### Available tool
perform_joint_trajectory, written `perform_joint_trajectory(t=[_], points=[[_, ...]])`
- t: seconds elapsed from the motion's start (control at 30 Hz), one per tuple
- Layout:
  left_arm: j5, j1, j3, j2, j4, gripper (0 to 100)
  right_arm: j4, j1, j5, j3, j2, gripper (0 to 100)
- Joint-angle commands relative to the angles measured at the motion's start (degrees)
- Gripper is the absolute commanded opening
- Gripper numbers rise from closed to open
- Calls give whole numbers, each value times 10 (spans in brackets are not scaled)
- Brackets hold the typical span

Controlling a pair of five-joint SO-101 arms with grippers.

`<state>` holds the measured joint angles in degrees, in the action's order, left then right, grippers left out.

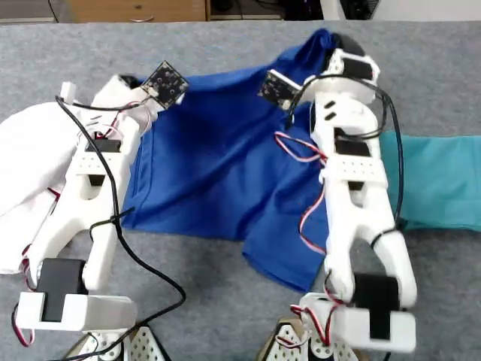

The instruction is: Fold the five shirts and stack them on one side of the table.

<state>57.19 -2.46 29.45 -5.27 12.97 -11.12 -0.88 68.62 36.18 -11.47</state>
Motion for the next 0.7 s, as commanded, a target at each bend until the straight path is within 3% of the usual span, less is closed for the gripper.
perform_joint_trajectory(t=[0.0,0.17,0.3,0.67], points=[[-1,-4,-91,-7,184,17,100,-10,2,12,-85,2],[-11,-15,-197,-6,395,17,258,-22,2,20,-179,2],[-10,-24,-250,-5,517,17,380,-22,2,18,-247,2],[60,-69,-260,-1,669,17,671,-22,2,21,-407,2]])
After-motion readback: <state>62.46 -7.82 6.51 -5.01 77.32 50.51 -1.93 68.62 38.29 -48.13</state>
